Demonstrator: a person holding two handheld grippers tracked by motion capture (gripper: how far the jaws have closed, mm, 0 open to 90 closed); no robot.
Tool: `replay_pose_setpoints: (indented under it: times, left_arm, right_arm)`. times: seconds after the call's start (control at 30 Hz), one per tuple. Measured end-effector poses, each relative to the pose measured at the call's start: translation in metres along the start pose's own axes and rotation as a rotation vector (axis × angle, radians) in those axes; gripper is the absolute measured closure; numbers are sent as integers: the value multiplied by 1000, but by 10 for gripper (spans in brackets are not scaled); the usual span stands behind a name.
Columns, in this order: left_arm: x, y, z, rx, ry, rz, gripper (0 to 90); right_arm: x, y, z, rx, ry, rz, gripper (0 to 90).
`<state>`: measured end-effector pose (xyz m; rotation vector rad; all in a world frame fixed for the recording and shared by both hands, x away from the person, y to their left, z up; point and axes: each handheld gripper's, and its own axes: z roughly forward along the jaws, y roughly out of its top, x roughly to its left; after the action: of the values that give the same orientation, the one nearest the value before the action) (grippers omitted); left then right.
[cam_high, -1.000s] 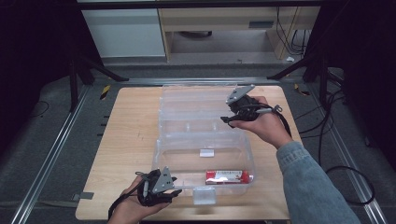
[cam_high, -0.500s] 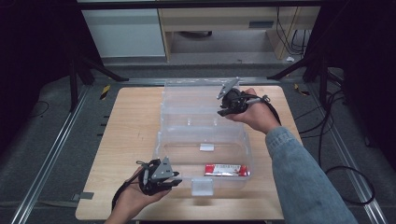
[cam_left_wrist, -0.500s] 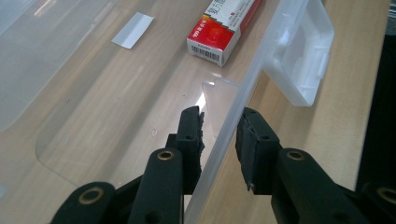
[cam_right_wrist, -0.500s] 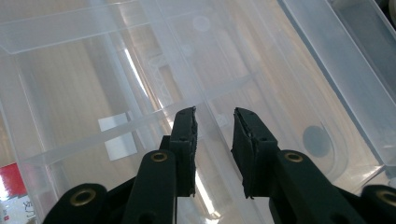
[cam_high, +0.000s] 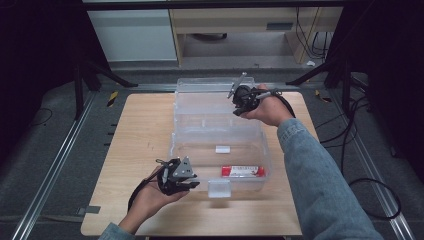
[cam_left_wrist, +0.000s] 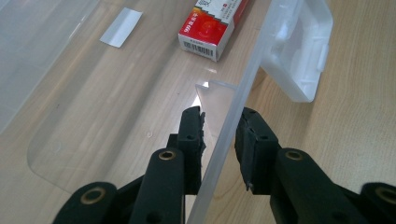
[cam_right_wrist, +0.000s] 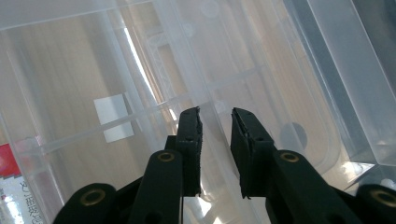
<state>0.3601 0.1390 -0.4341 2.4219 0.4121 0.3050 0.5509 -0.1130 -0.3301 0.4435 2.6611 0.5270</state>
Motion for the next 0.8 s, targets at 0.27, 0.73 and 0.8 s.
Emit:
replay_pose_setpoints:
  times: [0.27,0.73,0.8]
  left_arm:
    - [1,-2,-1,-18,-7,-25,724]
    - [2,-2,-1,-19,-10,-32,725]
    - [2,-2,-1,-21,-13,-30,724]
  right_arm:
    - [1,3,-4,13,20,-18,799]
    - [11,9,-14,26,27,-27,840]
    - [13,9,-17,18,23,-31,841]
